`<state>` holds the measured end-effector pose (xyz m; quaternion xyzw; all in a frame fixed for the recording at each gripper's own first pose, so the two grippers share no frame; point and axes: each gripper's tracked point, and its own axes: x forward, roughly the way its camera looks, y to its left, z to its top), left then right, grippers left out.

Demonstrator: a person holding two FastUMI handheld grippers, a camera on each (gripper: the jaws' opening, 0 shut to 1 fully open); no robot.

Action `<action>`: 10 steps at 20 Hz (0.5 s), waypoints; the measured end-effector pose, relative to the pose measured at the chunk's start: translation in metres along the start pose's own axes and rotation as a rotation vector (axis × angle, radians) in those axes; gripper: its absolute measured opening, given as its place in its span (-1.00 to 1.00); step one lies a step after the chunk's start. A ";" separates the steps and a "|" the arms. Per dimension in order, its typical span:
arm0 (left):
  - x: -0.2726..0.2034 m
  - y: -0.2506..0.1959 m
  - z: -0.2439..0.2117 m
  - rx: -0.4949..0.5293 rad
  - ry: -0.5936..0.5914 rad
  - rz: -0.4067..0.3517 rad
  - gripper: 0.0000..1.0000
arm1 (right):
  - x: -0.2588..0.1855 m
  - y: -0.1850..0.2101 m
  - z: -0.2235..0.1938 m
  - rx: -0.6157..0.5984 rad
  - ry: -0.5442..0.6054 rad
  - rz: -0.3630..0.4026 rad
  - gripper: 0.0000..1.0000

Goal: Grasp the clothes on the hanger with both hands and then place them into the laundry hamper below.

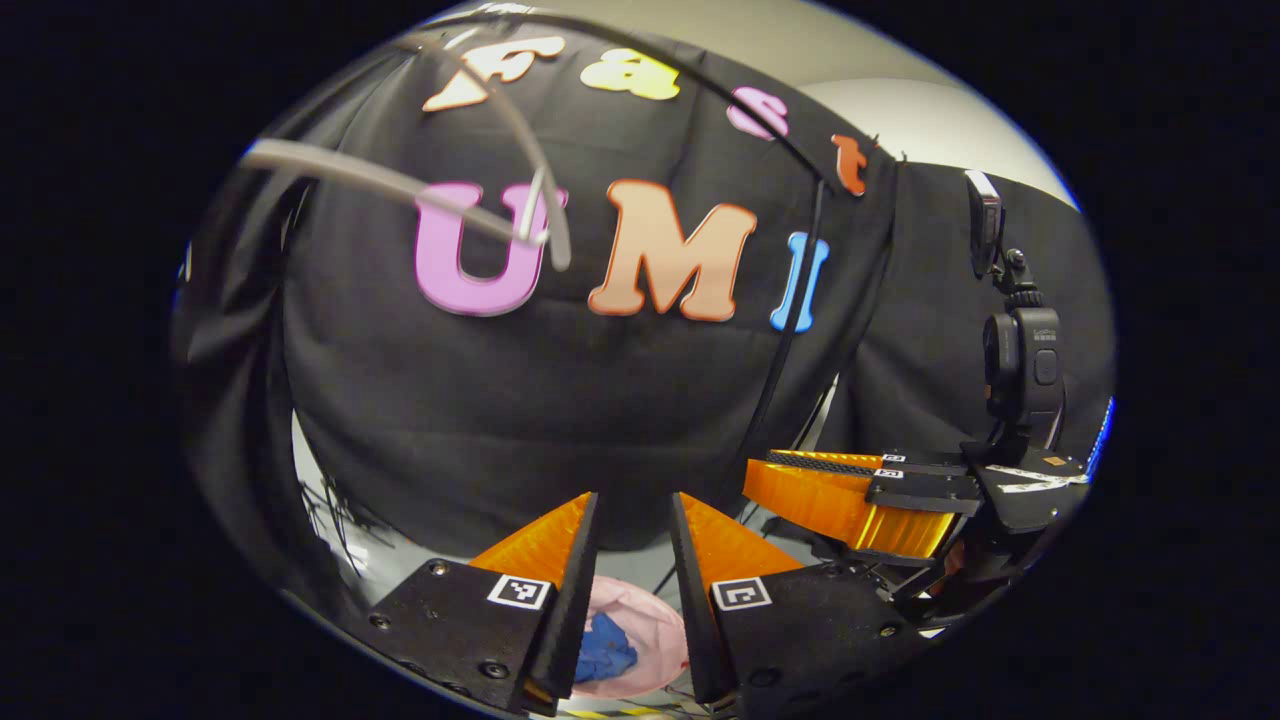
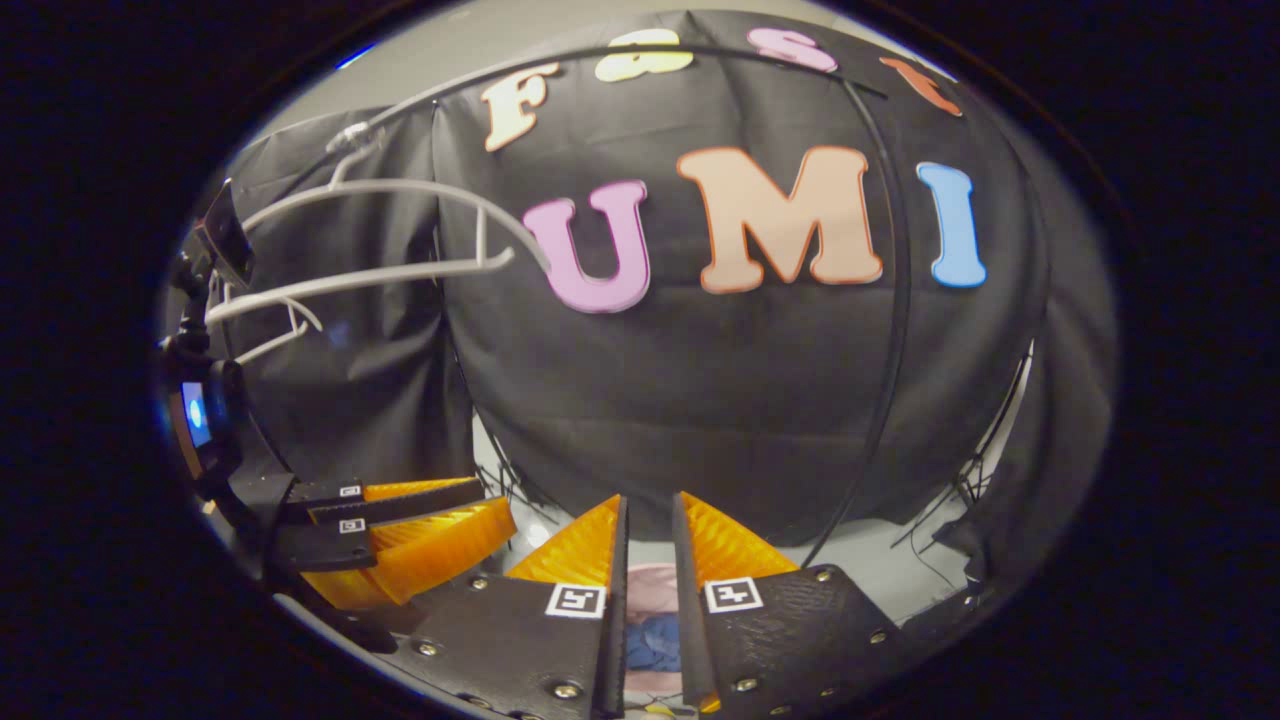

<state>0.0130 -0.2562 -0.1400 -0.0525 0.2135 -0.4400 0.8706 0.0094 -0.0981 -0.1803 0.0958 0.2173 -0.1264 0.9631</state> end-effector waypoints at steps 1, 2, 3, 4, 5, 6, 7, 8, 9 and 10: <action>-0.005 -0.006 0.017 0.013 -0.039 -0.008 -0.11 | -0.007 0.003 0.018 0.001 -0.041 0.005 -0.56; -0.010 -0.012 0.034 0.022 -0.079 -0.016 -0.11 | -0.014 0.005 0.036 0.000 -0.078 0.009 -0.56; -0.017 -0.015 0.049 0.030 -0.118 -0.022 -0.11 | -0.021 0.008 0.051 -0.003 -0.115 0.014 -0.56; -0.022 -0.019 0.067 0.037 -0.166 -0.026 -0.12 | -0.028 0.011 0.066 -0.004 -0.151 0.018 -0.56; -0.030 -0.022 0.085 0.047 -0.207 -0.028 -0.12 | -0.036 0.014 0.080 -0.003 -0.184 0.024 -0.57; -0.040 -0.026 0.100 0.059 -0.238 -0.029 -0.12 | -0.046 0.017 0.093 -0.003 -0.213 0.027 -0.56; -0.052 -0.030 0.110 0.072 -0.265 -0.029 -0.13 | -0.054 0.019 0.106 -0.002 -0.240 0.029 -0.56; -0.060 -0.030 0.118 0.080 -0.291 -0.028 -0.26 | -0.062 0.021 0.118 -0.005 -0.269 0.030 -0.78; -0.075 -0.029 0.124 0.084 -0.315 -0.025 -0.26 | -0.069 0.021 0.128 -0.013 -0.295 0.026 -0.78; -0.085 -0.027 0.132 0.084 -0.337 -0.017 0.00 | -0.076 0.021 0.139 -0.025 -0.319 0.021 -0.78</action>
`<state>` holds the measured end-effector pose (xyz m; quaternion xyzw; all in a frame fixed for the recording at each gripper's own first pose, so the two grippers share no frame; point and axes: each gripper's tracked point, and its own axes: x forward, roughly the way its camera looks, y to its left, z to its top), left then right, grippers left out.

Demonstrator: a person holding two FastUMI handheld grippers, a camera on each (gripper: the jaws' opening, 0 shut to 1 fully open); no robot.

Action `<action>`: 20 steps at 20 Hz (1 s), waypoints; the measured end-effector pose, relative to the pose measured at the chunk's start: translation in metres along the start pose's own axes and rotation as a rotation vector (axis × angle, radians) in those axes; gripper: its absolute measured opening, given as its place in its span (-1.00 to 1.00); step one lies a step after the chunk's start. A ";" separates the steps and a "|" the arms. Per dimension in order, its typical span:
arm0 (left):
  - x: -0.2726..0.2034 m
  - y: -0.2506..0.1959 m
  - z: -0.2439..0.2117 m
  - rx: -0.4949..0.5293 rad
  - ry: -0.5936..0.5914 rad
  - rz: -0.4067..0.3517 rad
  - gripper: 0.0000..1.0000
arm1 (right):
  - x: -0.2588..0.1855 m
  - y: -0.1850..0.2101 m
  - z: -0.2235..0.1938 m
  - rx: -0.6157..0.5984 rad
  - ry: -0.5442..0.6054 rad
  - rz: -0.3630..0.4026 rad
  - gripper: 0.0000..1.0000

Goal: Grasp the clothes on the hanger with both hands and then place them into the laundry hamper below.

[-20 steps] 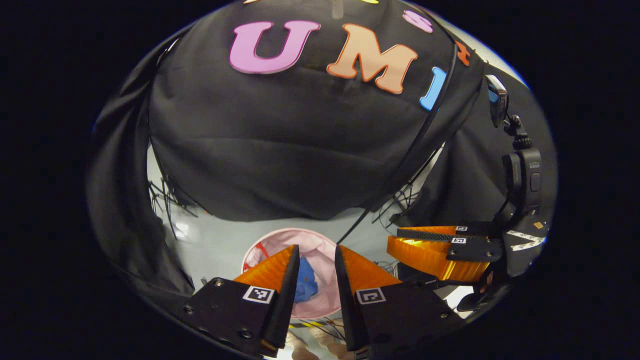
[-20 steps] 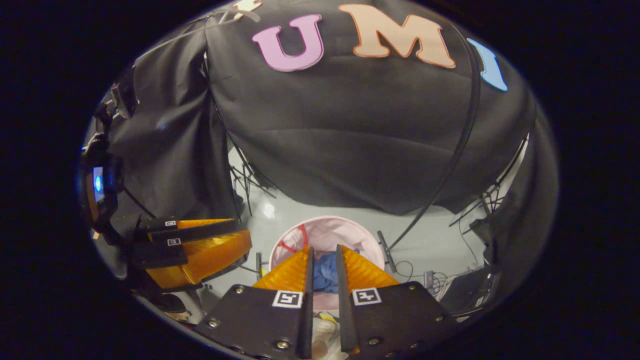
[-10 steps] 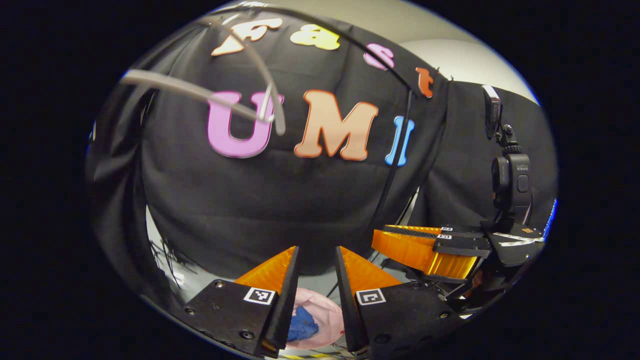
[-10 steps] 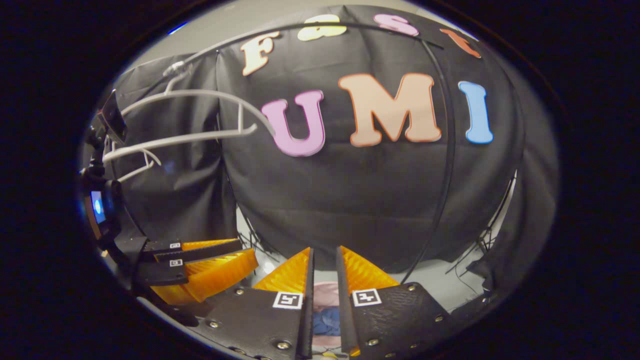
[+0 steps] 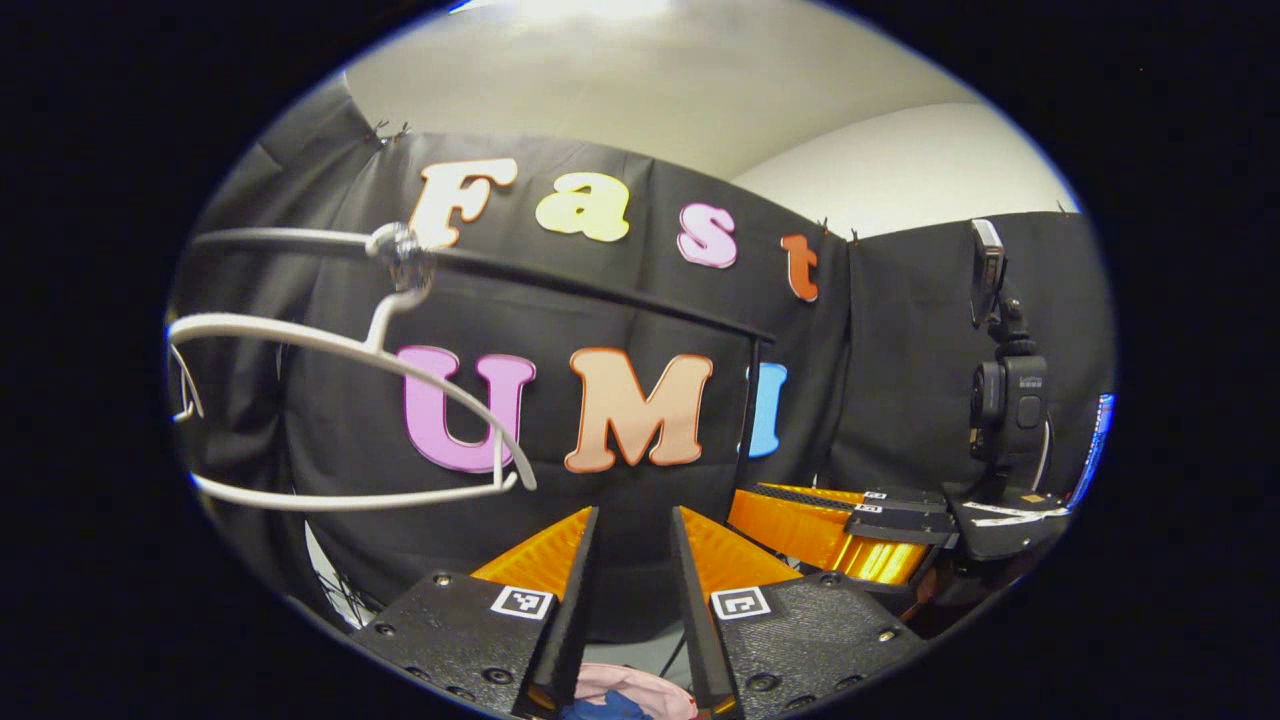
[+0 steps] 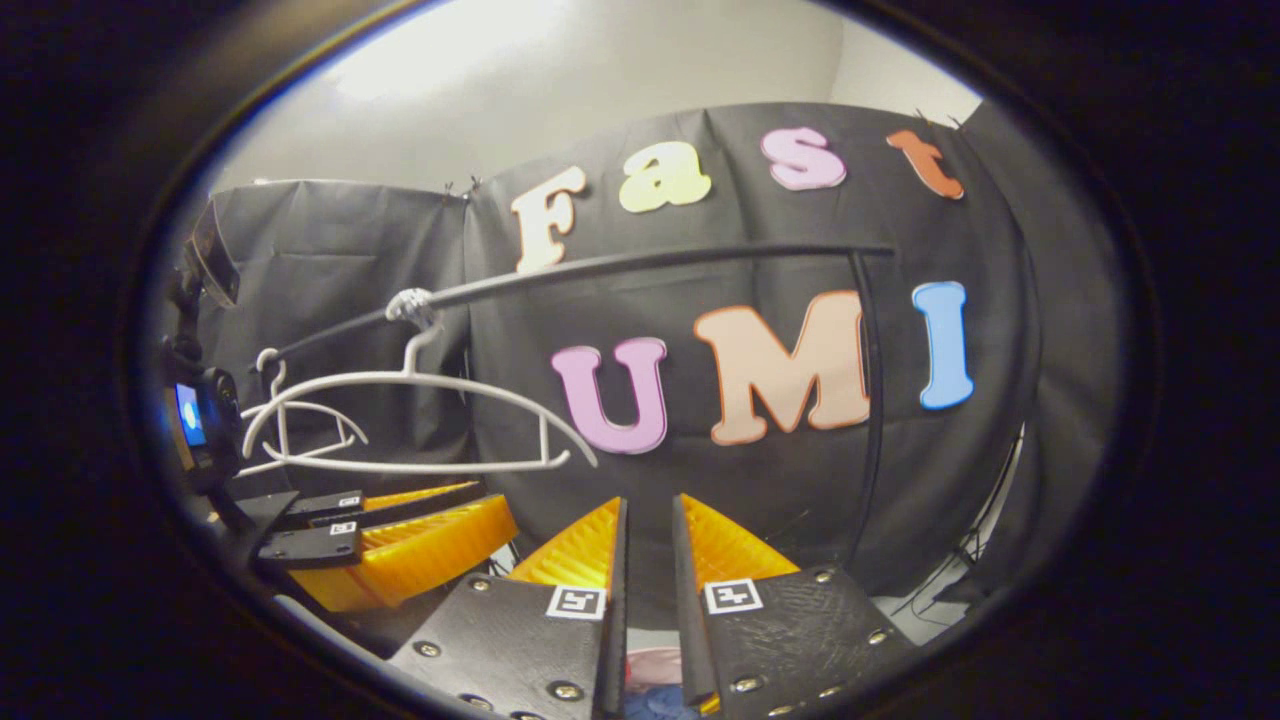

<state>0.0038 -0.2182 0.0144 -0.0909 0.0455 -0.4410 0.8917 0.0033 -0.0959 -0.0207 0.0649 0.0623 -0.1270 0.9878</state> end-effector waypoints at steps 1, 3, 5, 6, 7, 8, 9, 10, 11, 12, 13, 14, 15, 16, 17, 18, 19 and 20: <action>-0.007 0.002 0.003 -0.002 -0.014 -0.005 -0.20 | -0.004 0.000 0.008 -0.015 -0.022 -0.008 -0.54; -0.019 0.012 0.006 -0.002 -0.039 0.005 0.10 | -0.011 -0.001 0.024 -0.039 -0.055 -0.012 -0.48; -0.024 0.025 0.013 0.006 -0.055 0.014 0.36 | -0.017 -0.002 0.037 -0.050 -0.081 -0.013 -0.46; -0.021 0.029 0.016 0.011 -0.064 0.022 0.58 | -0.020 0.000 0.043 -0.053 -0.094 -0.011 -0.14; -0.021 0.029 0.014 0.015 -0.071 0.021 0.80 | -0.023 0.003 0.048 -0.056 -0.106 -0.013 0.17; -0.017 0.030 0.014 0.015 -0.076 0.025 1.00 | -0.026 0.001 0.050 -0.062 -0.113 -0.014 0.15; -0.018 0.028 0.015 0.016 -0.079 0.032 0.94 | -0.029 0.001 0.052 -0.065 -0.115 -0.016 0.36; -0.018 0.027 0.018 0.014 -0.086 0.037 0.86 | -0.031 0.000 0.055 -0.062 -0.123 -0.014 0.57; -0.020 0.023 0.020 0.011 -0.091 0.040 0.92 | -0.037 -0.003 0.059 -0.061 -0.131 -0.018 0.78; -0.021 0.022 0.022 0.012 -0.095 0.048 0.87 | -0.038 -0.006 0.062 -0.059 -0.143 -0.023 0.99; -0.022 0.022 0.024 0.015 -0.098 0.056 0.91 | -0.040 -0.010 0.065 -0.060 -0.150 -0.027 0.98; -0.023 0.022 0.025 0.022 -0.099 0.066 0.86 | -0.043 -0.015 0.068 -0.066 -0.154 -0.033 0.98; -0.021 0.021 0.026 0.031 -0.100 0.076 0.86 | -0.044 -0.020 0.068 -0.072 -0.156 -0.039 0.98; -0.020 0.018 0.027 0.043 -0.101 0.085 0.86 | -0.047 -0.025 0.070 -0.076 -0.157 -0.043 0.90; -0.017 0.015 0.026 0.057 -0.100 0.091 0.91 | -0.048 -0.031 0.070 -0.074 -0.157 -0.047 0.90; -0.014 0.009 0.026 0.067 -0.100 0.096 0.86 | -0.050 -0.037 0.070 -0.069 -0.155 -0.051 0.98; -0.008 0.003 0.026 0.071 -0.103 0.094 0.91 | -0.052 -0.046 0.070 -0.065 -0.153 -0.055 0.97; -0.002 -0.004 0.024 0.068 -0.102 0.089 0.91 | -0.054 -0.055 0.070 -0.061 -0.155 -0.061 0.98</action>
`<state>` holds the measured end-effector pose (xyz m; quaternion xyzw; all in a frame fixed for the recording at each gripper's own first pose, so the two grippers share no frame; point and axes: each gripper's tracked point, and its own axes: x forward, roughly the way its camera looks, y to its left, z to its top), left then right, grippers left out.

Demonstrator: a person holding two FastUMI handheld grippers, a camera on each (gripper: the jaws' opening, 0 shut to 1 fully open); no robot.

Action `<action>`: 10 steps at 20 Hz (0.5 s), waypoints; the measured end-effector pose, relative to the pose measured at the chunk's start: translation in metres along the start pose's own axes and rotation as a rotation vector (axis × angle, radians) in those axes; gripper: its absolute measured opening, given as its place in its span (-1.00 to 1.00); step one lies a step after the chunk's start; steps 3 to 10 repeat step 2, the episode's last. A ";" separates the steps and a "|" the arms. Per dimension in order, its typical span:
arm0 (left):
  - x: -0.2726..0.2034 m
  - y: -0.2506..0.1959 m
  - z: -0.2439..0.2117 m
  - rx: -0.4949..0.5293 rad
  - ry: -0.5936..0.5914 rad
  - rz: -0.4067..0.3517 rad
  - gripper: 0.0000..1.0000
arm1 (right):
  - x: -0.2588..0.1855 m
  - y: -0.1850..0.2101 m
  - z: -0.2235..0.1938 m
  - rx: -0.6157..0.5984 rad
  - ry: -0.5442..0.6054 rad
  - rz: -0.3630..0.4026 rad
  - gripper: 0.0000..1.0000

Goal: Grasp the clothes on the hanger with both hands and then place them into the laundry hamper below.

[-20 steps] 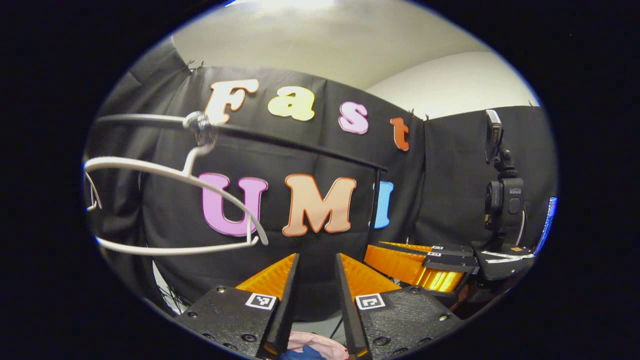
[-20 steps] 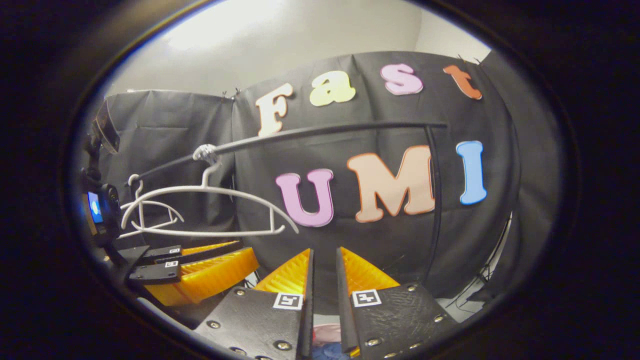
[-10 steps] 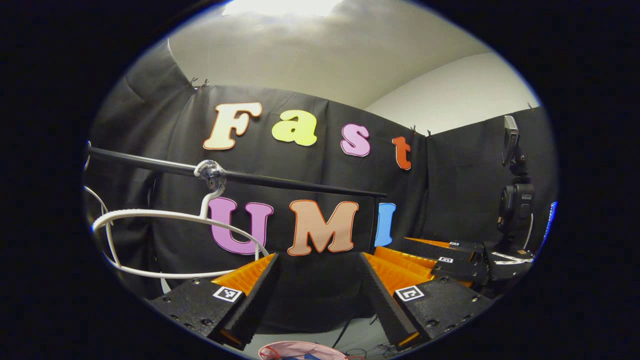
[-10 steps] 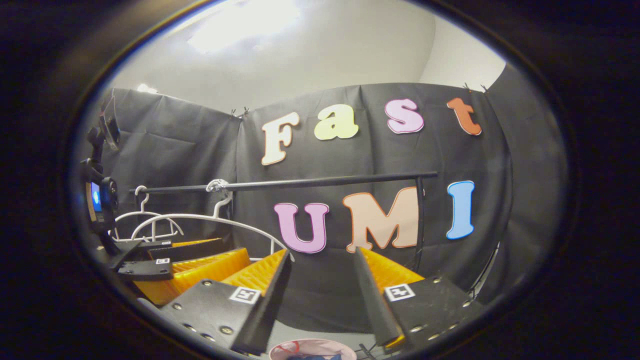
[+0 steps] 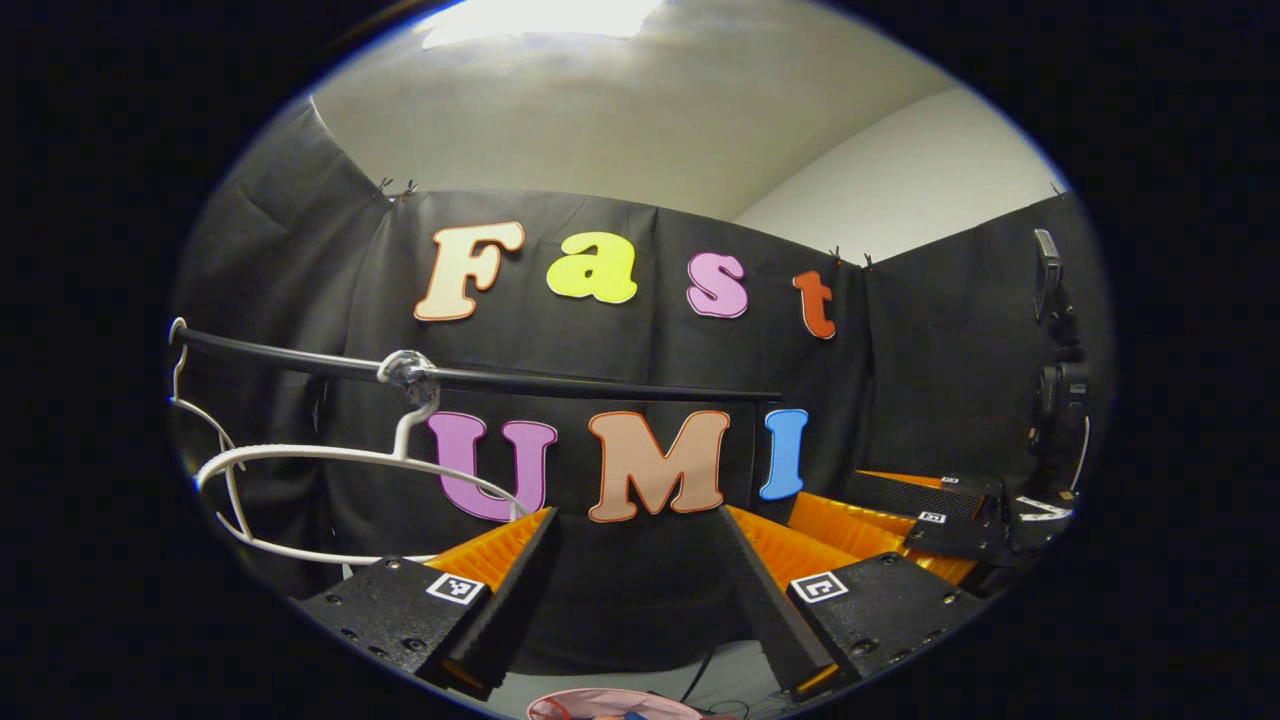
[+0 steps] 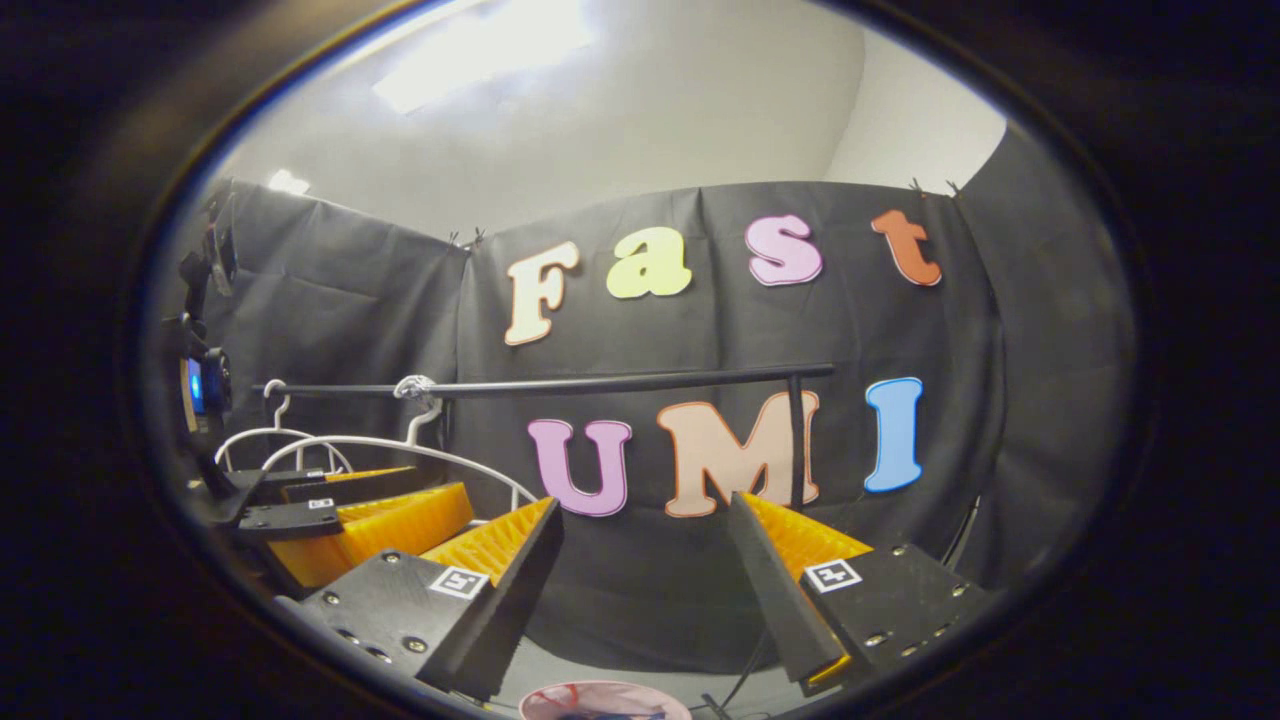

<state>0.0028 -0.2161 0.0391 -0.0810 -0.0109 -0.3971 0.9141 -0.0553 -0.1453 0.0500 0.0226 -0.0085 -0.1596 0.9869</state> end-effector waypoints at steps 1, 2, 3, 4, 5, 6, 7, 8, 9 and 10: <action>0.005 -0.009 -0.002 -0.009 0.000 -0.005 0.91 | 0.000 -0.011 -0.001 -0.001 0.002 -0.009 0.97; 0.010 -0.018 -0.006 -0.019 0.005 -0.009 0.92 | -0.003 -0.022 -0.001 -0.001 0.003 -0.019 0.98; 0.010 -0.018 -0.006 -0.019 0.005 -0.009 0.92 | -0.003 -0.022 -0.001 -0.001 0.003 -0.019 0.98; 0.010 -0.018 -0.006 -0.019 0.005 -0.009 0.92 | -0.003 -0.022 -0.001 -0.001 0.003 -0.019 0.98; 0.010 -0.018 -0.006 -0.019 0.005 -0.009 0.92 | -0.003 -0.022 -0.001 -0.001 0.003 -0.019 0.98; 0.010 -0.018 -0.006 -0.019 0.005 -0.009 0.92 | -0.003 -0.022 -0.001 -0.001 0.003 -0.019 0.98; 0.010 -0.018 -0.006 -0.019 0.005 -0.009 0.92 | -0.003 -0.022 -0.001 -0.001 0.003 -0.019 0.98; 0.010 -0.018 -0.006 -0.019 0.005 -0.009 0.92 | -0.003 -0.022 -0.001 -0.001 0.003 -0.019 0.98; 0.010 -0.018 -0.006 -0.019 0.005 -0.009 0.92 | -0.003 -0.022 -0.001 -0.001 0.003 -0.019 0.98; 0.010 -0.018 -0.006 -0.019 0.005 -0.009 0.92 | -0.003 -0.022 -0.001 -0.001 0.003 -0.019 0.98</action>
